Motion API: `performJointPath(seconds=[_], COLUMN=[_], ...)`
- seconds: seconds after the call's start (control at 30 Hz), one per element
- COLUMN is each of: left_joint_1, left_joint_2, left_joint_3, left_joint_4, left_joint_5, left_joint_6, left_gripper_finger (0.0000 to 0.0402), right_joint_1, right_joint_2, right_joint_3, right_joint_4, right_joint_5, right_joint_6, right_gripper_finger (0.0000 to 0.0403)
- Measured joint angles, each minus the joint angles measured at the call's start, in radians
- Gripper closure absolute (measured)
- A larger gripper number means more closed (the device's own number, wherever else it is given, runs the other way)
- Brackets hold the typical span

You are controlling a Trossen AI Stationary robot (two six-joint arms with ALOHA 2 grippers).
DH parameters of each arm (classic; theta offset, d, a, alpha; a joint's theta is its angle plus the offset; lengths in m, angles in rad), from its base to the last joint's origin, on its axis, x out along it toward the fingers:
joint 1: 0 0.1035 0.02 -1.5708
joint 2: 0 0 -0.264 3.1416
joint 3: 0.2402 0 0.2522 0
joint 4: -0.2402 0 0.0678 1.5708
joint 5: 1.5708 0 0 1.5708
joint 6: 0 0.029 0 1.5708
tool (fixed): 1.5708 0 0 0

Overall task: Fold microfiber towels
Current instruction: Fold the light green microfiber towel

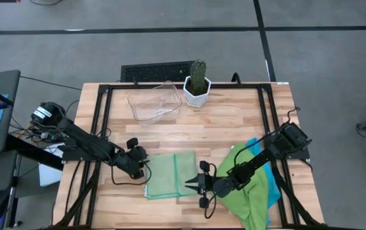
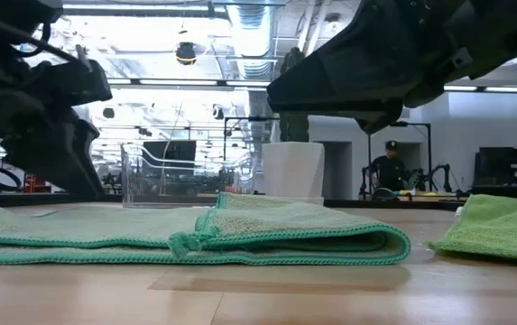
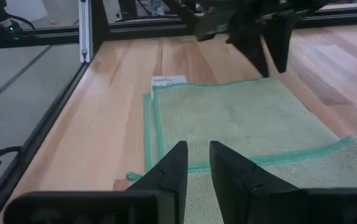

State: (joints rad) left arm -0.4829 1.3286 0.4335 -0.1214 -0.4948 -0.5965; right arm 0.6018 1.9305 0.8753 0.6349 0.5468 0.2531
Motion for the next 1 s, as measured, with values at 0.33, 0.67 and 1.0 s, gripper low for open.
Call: performJointPath(seconds=[0.33, 0.67, 1.0], left_joint_1=[0.004, 0.004, 0.004], left_joint_2=[0.117, 0.088, -0.021], left_joint_3=[-0.060, -0.063, -0.068], left_joint_4=[0.123, 0.147, 0.138], left_joint_5=[-0.007, 0.033, 0.033], left_joint_6=[-0.083, -0.068, -0.096], left_gripper_finger=[0.0224, 0.0321, 0.0392], right_joint_1=[0.000, -0.012, -0.157], right_joint_2=[0.003, 0.005, 0.005], right_joint_3=[0.000, 0.000, 0.000], right_joint_4=[-0.015, -0.030, -0.090], right_joint_5=[-0.002, 0.010, 0.001], right_joint_6=[0.000, 0.008, 0.000], right_gripper_finger=[0.0310, 0.0310, 0.0311])
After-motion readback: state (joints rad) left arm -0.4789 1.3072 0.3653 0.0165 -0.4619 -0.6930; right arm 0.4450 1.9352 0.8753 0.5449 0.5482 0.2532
